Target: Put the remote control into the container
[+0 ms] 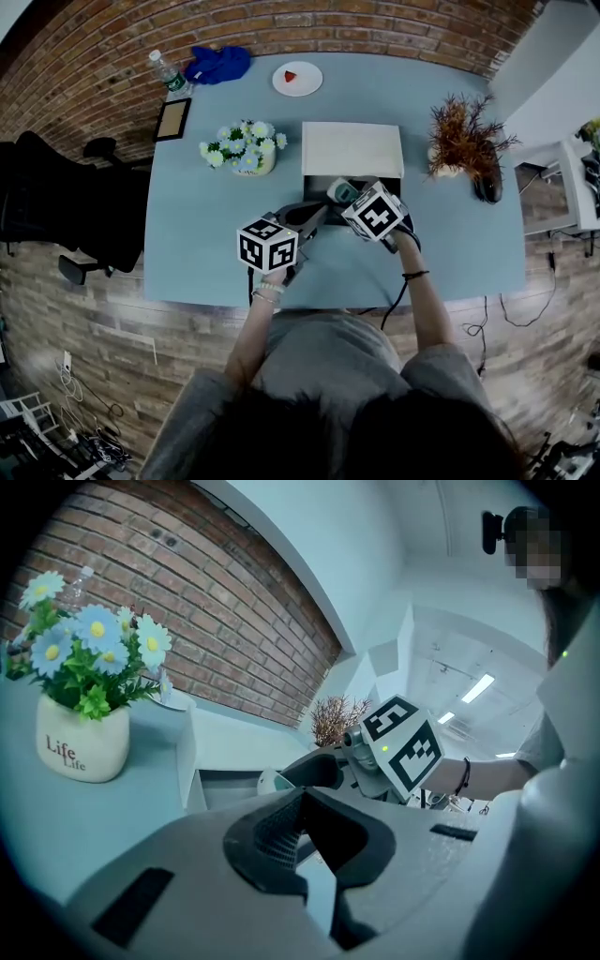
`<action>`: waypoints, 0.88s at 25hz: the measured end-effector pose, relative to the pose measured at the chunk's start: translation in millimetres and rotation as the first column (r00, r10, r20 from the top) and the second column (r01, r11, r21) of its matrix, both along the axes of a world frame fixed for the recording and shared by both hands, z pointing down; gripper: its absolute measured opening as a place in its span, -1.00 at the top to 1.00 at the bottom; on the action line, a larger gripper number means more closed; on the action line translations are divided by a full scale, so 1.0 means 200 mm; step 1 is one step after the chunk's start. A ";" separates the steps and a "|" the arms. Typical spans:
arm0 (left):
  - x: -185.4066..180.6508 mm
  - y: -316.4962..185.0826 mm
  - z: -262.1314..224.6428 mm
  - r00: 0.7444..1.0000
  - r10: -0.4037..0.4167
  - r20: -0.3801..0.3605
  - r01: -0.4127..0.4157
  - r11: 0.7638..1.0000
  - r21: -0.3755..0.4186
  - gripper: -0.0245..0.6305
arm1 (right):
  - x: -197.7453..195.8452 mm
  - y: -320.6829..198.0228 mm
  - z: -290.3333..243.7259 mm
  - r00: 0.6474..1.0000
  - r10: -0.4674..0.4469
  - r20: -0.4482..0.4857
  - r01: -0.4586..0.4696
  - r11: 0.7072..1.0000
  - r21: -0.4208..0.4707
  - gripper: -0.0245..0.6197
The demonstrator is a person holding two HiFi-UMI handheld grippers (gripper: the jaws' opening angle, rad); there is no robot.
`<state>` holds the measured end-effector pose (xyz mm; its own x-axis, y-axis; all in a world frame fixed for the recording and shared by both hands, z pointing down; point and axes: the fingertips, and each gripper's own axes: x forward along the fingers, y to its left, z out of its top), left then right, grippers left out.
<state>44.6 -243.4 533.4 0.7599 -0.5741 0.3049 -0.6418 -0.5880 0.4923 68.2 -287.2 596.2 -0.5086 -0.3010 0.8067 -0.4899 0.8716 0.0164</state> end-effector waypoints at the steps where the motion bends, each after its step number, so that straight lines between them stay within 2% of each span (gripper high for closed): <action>1: 0.00 0.00 0.00 1.000 0.000 0.000 0.000 1.000 -0.004 0.92 | 0.00 0.00 0.02 1.000 -0.006 -0.010 0.006 1.000 -0.010 0.04; 13: -0.05 0.03 0.03 1.000 -0.023 0.012 0.023 0.999 -0.028 0.92 | -0.01 0.01 0.20 0.991 -0.013 -0.136 0.000 0.996 -0.090 0.04; 17: -0.06 0.04 0.04 1.000 -0.022 0.006 0.022 0.999 -0.033 0.92 | -0.03 -0.02 0.20 0.988 -0.021 -0.152 0.012 0.998 -0.064 0.03; 20: -0.06 0.04 0.03 1.000 -0.023 0.004 0.023 0.999 -0.033 0.92 | 0.00 0.02 0.22 0.984 -0.011 -0.178 -0.011 0.993 -0.121 0.03; 22: -0.06 0.04 0.03 1.000 -0.022 0.001 0.022 0.999 -0.033 0.92 | -0.02 0.02 0.22 0.988 -0.021 -0.152 0.002 0.992 -0.128 0.03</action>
